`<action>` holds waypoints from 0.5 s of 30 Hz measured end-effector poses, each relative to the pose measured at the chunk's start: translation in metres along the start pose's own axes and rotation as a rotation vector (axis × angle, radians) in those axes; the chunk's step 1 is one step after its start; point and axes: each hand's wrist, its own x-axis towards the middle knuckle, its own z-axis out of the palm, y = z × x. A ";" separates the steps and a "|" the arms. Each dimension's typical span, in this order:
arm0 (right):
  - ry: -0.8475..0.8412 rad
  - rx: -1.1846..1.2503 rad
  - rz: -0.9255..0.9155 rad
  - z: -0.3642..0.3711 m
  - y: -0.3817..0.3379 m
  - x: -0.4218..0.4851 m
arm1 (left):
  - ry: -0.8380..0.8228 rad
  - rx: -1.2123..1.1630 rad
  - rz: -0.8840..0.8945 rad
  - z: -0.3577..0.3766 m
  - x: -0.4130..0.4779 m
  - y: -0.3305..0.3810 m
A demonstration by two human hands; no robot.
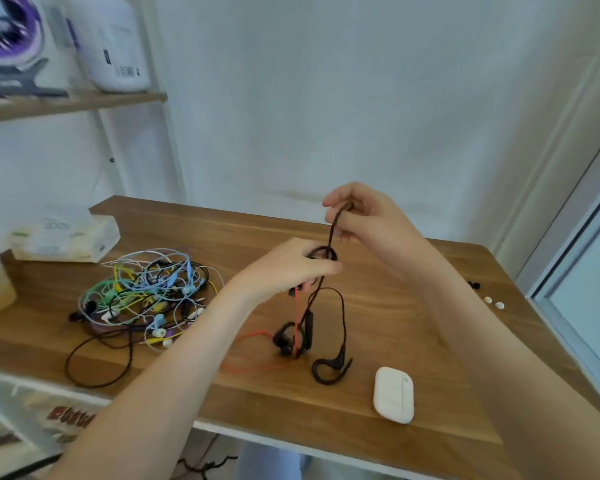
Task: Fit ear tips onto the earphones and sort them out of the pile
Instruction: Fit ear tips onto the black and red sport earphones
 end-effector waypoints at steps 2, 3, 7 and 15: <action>0.102 -0.095 -0.040 -0.003 0.007 0.002 | 0.052 -0.114 0.006 -0.004 -0.003 0.004; 0.132 -0.147 -0.039 -0.005 0.013 0.002 | 0.072 -0.171 0.018 -0.006 -0.004 0.005; 0.021 -0.167 0.120 -0.007 0.041 -0.008 | 0.150 -0.281 0.047 -0.013 -0.004 0.008; -0.466 -0.211 0.181 0.009 0.067 -0.024 | 0.254 -0.755 0.022 -0.022 -0.002 0.015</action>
